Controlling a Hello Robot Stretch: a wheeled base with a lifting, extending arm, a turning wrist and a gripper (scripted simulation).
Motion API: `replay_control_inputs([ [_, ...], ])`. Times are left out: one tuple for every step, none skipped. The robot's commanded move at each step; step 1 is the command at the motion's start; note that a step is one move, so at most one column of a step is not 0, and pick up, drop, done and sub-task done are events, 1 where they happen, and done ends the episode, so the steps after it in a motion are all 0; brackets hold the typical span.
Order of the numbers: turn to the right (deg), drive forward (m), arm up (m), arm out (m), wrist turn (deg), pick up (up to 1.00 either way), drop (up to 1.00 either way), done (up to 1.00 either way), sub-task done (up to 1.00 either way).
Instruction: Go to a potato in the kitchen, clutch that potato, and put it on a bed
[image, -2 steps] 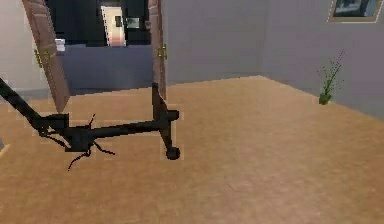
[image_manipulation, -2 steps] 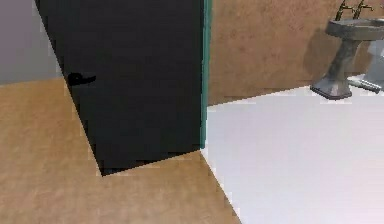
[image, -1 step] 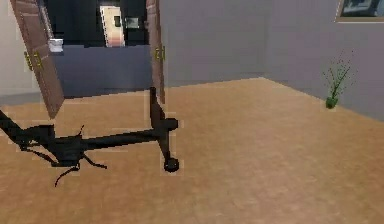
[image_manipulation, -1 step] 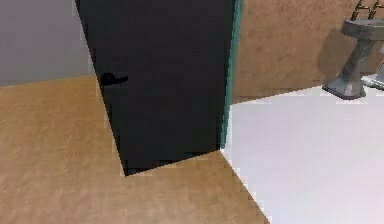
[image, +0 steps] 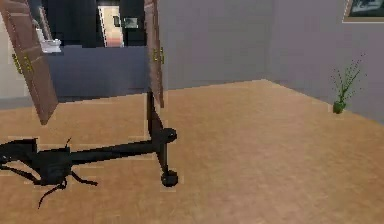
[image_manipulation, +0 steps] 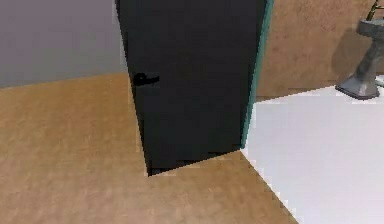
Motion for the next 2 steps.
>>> replay_control_inputs([
  [45.0,0.0,0.0,0.0,0.0,0.0,0.0,0.0,0.0],
  [30.0,0.0,0.0,0.0,0.0,0.0,0.0,0.0,0.0],
])
